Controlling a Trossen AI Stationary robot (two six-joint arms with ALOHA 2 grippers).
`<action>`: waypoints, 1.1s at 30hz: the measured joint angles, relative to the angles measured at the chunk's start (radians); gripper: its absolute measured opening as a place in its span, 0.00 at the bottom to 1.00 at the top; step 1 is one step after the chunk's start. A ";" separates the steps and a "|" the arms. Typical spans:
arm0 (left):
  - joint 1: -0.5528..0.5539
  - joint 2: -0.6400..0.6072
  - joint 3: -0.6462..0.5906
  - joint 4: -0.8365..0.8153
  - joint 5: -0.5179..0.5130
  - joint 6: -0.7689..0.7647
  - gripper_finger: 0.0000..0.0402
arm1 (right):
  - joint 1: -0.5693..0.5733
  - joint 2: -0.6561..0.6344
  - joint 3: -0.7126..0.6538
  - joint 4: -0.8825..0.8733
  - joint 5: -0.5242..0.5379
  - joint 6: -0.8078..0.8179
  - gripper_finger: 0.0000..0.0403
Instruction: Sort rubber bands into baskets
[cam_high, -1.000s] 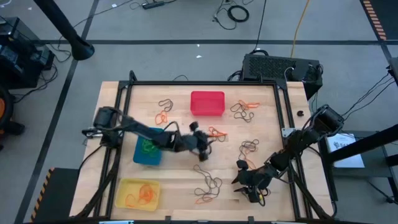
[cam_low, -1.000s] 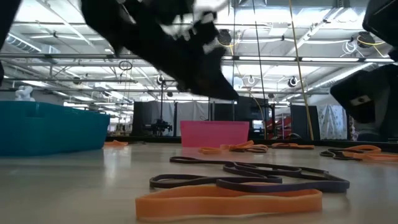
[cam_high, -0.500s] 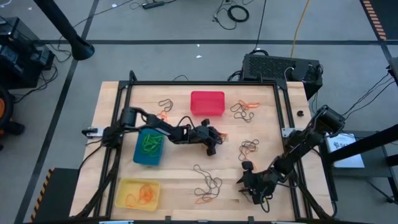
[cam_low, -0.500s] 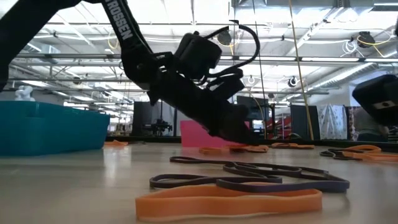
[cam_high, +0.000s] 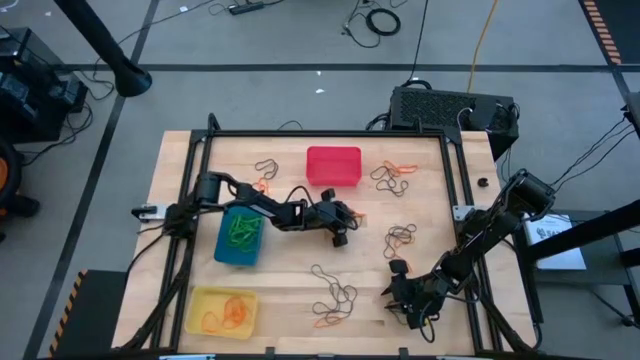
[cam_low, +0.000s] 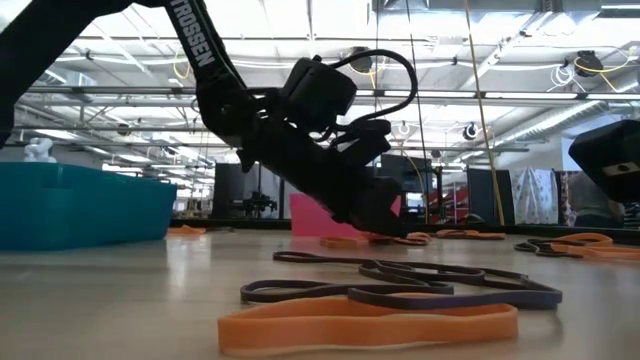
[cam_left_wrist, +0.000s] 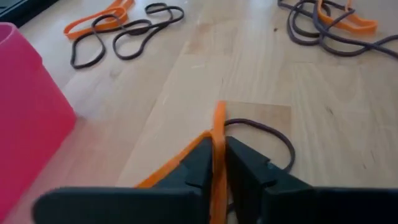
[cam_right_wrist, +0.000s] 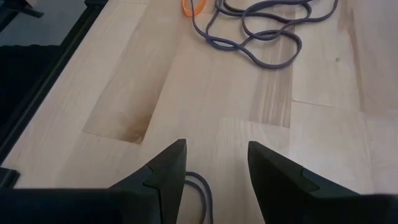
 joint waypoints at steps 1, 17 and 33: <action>0.000 0.000 0.000 0.000 0.001 0.000 0.08 | 0.000 0.000 0.000 0.000 0.000 0.000 0.41; -0.033 -0.167 -0.001 -0.081 -0.001 -0.004 0.03 | 0.000 0.000 0.000 0.005 -0.005 0.011 0.41; -0.193 -0.542 0.000 -0.688 0.133 -0.374 0.03 | -0.007 0.000 0.000 0.026 -0.003 -0.023 0.41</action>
